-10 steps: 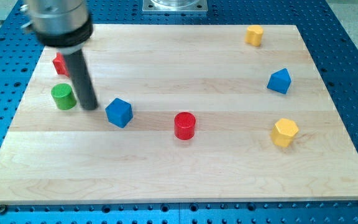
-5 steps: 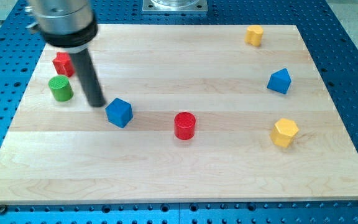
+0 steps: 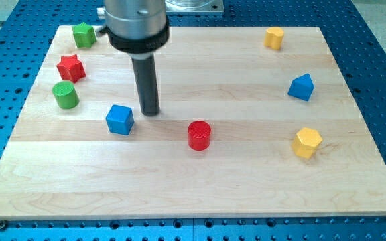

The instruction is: Place the green circle and the blue cube diagonal to each other

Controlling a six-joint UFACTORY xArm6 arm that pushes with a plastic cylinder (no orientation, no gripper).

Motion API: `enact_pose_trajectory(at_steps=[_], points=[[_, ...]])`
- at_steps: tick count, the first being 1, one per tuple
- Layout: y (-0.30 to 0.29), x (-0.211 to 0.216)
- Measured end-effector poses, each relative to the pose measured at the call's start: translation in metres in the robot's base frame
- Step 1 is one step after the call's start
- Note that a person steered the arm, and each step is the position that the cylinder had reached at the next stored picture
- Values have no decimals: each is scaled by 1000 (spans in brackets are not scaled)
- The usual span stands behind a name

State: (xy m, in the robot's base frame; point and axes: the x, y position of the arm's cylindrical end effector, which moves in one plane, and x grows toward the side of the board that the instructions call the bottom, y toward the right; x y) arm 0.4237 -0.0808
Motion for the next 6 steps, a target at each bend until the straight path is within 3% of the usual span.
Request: enact_pose_trajectory(at_steps=[1,2,4,6], points=[[-27,-19],[-25,3],[-63,4],[-63,6]])
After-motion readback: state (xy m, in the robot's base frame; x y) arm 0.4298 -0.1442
